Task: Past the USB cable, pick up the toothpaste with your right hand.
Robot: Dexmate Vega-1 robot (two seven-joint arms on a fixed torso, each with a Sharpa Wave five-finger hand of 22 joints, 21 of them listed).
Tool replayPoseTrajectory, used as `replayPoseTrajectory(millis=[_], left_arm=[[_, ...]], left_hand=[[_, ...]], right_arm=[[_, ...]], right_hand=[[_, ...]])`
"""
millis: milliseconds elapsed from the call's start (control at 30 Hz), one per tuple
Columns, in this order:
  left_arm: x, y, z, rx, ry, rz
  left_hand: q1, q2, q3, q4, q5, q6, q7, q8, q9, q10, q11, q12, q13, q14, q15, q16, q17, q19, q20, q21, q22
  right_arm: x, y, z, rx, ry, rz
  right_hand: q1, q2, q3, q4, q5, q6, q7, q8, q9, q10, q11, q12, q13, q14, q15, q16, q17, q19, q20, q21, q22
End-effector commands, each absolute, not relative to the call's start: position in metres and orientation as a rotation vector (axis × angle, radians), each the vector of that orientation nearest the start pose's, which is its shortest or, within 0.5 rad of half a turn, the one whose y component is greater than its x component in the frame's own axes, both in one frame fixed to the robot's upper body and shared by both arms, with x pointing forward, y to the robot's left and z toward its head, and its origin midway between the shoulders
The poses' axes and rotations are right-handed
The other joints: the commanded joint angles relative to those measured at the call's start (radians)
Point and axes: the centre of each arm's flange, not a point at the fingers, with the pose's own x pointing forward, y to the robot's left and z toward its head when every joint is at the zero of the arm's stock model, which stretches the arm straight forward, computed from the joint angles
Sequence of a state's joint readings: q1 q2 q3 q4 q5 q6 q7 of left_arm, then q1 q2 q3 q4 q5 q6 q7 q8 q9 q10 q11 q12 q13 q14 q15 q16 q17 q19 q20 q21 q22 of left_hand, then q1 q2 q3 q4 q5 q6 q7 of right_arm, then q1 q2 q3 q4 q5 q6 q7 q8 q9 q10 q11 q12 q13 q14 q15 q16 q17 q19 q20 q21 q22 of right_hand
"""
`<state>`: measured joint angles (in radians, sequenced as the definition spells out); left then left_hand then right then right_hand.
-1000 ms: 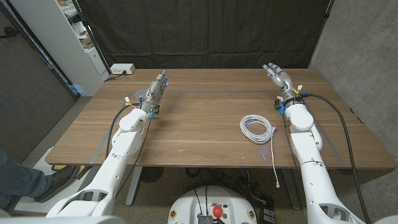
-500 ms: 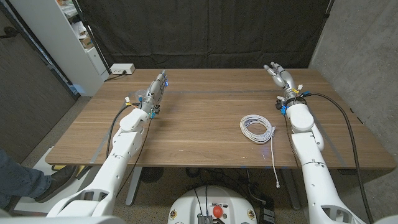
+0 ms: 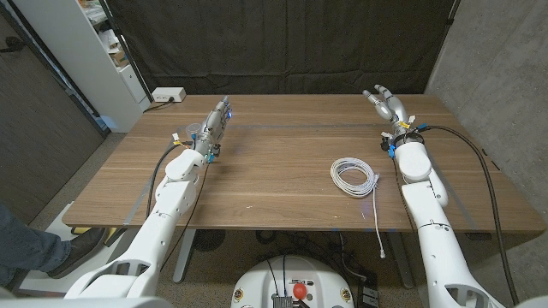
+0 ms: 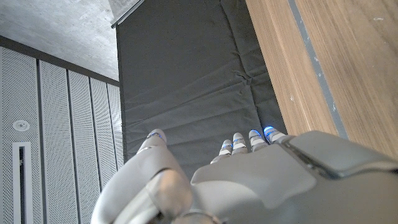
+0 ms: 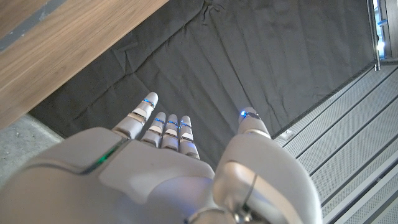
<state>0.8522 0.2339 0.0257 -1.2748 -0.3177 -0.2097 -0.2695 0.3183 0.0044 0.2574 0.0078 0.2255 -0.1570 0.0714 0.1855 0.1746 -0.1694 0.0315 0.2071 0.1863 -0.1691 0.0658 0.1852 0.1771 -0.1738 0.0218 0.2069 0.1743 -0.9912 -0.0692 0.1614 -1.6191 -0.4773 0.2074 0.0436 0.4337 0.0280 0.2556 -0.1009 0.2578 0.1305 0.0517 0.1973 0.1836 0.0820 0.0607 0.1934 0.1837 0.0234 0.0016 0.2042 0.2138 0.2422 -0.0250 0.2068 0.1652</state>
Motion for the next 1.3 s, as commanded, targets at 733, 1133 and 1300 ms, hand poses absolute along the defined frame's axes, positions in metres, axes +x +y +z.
replayPoseTrajectory(millis=[733,1133,1300], left_arm=[[0.6554,0.2874,-0.0073,0.023,-0.635,-0.225],[0.6504,0.2876,-0.0052,0.041,-0.631,-0.219],[0.6482,0.2872,-0.0047,0.042,-0.637,-0.214]], left_hand=[[0.016,0.000,0.004,-0.013,-0.004,0.006,0.000,0.005,0.002,-0.039,-0.013,0.000,0.002,-0.059,-0.013,0.001,0.003,-0.065,0.011,-0.005,0.004],[0.018,0.001,0.004,-0.015,-0.005,0.006,-0.004,0.004,0.002,-0.037,-0.015,0.000,0.002,-0.059,-0.017,0.001,0.003,-0.066,0.013,-0.006,0.004],[0.018,0.001,0.004,-0.017,-0.005,0.006,-0.007,0.004,0.002,-0.037,-0.015,0.000,0.002,-0.059,-0.017,0.001,0.003,-0.065,0.013,-0.006,0.004]], right_arm=[[0.5779,-0.3100,0.0292,-0.766,-0.723,-0.370],[0.5775,-0.3096,0.0292,-0.801,-0.714,-0.393],[0.5771,-0.3110,0.0294,-0.817,-0.705,-0.401]], right_hand=[[0.026,-0.001,0.008,-0.015,-0.002,-0.002,-0.005,0.000,0.006,0.002,-0.012,0.001,0.006,0.011,-0.005,0.008,0.002,0.010,0.000,-0.006,0.005],[0.032,-0.001,0.010,-0.020,0.000,-0.006,-0.006,-0.001,0.007,0.025,-0.005,0.010,0.007,0.009,-0.005,0.006,0.002,0.008,0.001,-0.009,0.005],[0.037,0.002,0.013,-0.023,0.000,-0.004,-0.007,0.000,0.007,0.030,-0.004,0.012,0.007,0.009,-0.005,0.006,0.001,0.008,0.002,-0.010,0.005]])
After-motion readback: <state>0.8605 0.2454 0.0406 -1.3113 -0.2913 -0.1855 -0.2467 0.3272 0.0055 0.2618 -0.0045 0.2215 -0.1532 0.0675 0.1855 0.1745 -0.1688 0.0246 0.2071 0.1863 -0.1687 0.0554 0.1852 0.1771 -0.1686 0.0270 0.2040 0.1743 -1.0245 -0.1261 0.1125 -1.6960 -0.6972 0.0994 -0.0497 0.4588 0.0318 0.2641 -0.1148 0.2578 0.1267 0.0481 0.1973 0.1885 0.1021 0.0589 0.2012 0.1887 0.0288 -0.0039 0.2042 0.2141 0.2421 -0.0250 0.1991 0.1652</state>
